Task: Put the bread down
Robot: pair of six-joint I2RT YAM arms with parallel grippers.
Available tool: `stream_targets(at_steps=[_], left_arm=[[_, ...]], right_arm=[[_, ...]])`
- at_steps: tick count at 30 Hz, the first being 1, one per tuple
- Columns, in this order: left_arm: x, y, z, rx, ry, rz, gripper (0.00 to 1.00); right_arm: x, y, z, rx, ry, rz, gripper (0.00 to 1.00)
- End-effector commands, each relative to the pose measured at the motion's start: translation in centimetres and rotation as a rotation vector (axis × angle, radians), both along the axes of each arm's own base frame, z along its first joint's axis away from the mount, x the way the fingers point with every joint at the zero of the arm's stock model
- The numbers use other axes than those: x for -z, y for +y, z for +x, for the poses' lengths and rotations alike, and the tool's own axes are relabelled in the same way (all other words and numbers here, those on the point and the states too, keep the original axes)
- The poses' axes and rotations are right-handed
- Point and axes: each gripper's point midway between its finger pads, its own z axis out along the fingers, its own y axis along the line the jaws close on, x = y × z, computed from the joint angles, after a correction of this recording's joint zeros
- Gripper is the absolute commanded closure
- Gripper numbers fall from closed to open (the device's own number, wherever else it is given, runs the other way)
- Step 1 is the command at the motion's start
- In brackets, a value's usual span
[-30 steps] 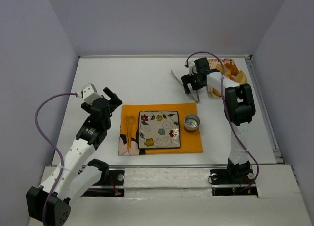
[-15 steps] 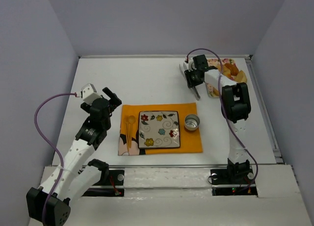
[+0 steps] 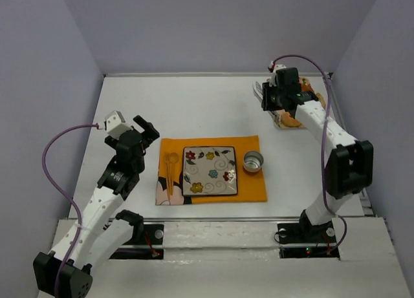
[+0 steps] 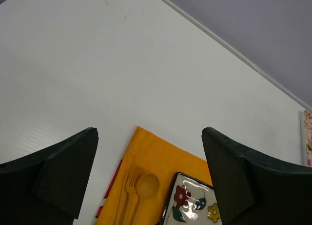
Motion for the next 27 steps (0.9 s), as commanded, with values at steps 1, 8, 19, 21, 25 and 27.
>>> stream_targets(at_steps=[1,8,19,21,25,27], left_arm=[[-1.8,0.3,0.2,-0.019,-0.067,-0.028,0.01],[-1.9,0.0,-0.1,-0.002,-0.075,-0.042,0.01],[-2.5,-0.4,0.0,0.018,-0.104,-0.063,0.01],[-2.5,-0.4,0.0,0.016,-0.104,-0.063,0.01],[-2.5,-0.4,0.1,0.019,-0.103,-0.064,0.01],[-2.4,-0.4,0.1,0.019,-0.101,-0.062,0.01]], right_arm=[[-2.0,-1.6,-3.7,0.198,-0.033,0.099,0.61],[-3.3,-5.1,-11.4,0.377,-0.061,0.193,0.56],[-0.6,-12.7,-16.1,0.611,0.014,0.189,0.54],[-0.1,-13.5,-16.0,0.637,0.024,0.179,0.53],[0.2,-13.8,-14.9,0.636,0.027,0.196,0.53],[0.6,-13.1,-14.3,0.601,0.041,0.214,0.52]])
